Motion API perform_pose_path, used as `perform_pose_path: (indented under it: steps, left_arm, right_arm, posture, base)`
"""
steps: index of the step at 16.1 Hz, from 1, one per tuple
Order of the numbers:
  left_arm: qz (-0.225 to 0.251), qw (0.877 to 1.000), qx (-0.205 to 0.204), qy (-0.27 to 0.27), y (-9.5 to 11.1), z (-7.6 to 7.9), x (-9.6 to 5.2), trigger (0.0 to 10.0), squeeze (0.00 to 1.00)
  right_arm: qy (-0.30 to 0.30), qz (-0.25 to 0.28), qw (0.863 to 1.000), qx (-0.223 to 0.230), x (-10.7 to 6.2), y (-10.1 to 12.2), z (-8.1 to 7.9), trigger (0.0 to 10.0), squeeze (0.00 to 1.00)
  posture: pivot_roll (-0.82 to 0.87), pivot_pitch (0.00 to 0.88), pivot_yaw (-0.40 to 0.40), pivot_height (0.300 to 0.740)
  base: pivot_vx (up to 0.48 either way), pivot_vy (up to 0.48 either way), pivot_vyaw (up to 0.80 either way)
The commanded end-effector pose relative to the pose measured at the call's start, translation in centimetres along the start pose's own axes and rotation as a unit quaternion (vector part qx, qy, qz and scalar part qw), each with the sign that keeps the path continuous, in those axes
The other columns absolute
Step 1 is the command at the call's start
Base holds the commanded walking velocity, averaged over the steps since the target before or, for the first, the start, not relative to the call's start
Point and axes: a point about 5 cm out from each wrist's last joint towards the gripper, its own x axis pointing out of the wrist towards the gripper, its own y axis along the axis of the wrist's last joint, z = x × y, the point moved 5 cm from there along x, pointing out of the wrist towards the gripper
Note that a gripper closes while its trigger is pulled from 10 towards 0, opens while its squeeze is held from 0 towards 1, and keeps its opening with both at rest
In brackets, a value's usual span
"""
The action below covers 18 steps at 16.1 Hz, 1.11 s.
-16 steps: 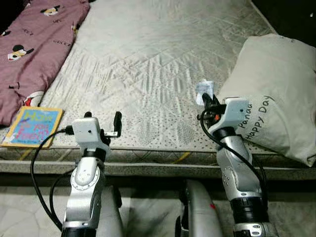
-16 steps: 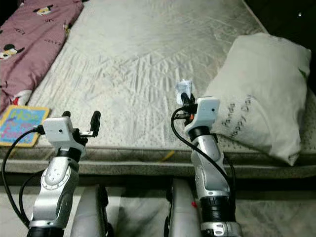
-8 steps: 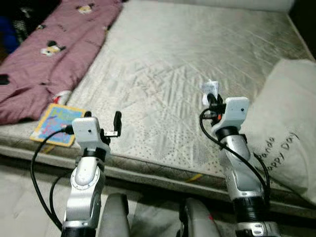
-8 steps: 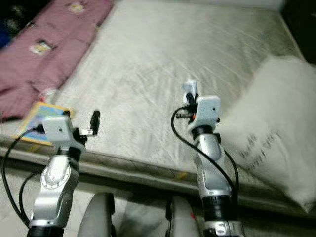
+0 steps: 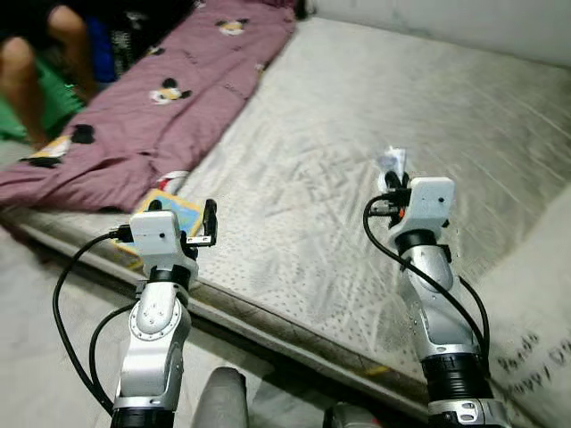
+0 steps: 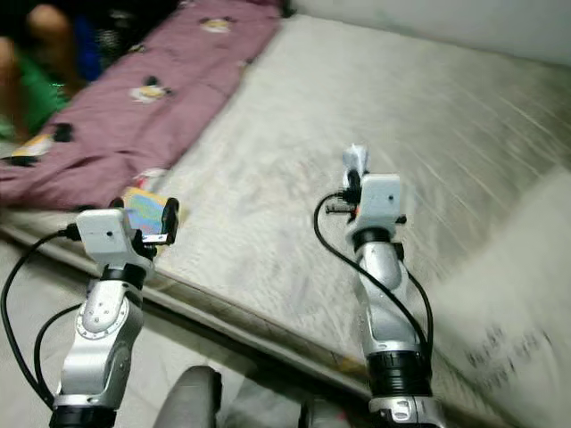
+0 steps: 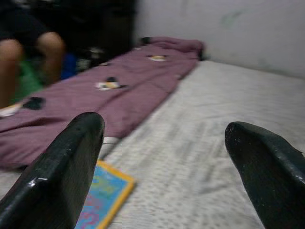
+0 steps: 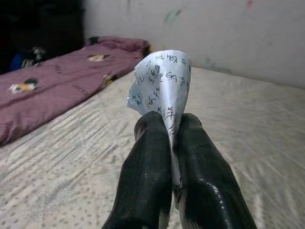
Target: Clean up the room
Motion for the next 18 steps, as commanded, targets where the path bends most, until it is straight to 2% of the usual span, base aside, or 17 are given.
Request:
perform_pose_path:
  steps: [1, 11, 14, 18]
  left_arm:
    - [-0.011, 1.000, 0.000, 0.006, -0.4, -0.2, 0.0, 10.0, 0.00]
    - [-0.009, 1.000, -0.005, -0.013, -0.5, 0.5, 0.0, 10.0, 0.00]
    - [-0.018, 1.000, -0.009, -0.023, -1.0, 0.6, -0.1, 10.0, 0.00]
    - [-0.021, 1.000, -0.011, -0.017, -1.5, 0.4, 0.5, 10.0, 0.00]
  right_arm:
    - [-0.004, -0.010, 1.000, -0.010, -0.3, -0.7, 0.3, 10.0, 0.00]
    - [-0.008, -0.006, 1.000, -0.019, -0.4, -1.1, 0.5, 10.0, 0.00]
    - [-0.017, -0.006, 1.000, -0.017, 0.0, -1.1, 0.8, 10.0, 0.00]
    - [-0.013, -0.003, 1.000, -0.009, 0.7, -1.1, 0.2, 10.0, 0.00]
  posture:
    - [-0.01, 0.034, 0.003, 0.711]
    - [-0.01, 0.015, 0.006, 0.711]
    - [-0.01, 0.000, 0.023, 0.740]
    - [-0.01, 0.000, 0.016, 0.740]
  base:
    - [0.000, 0.000, 0.00]
    - [0.000, 0.000, 0.00]
    - [0.000, 0.000, 0.00]
    - [0.000, 0.000, 0.00]
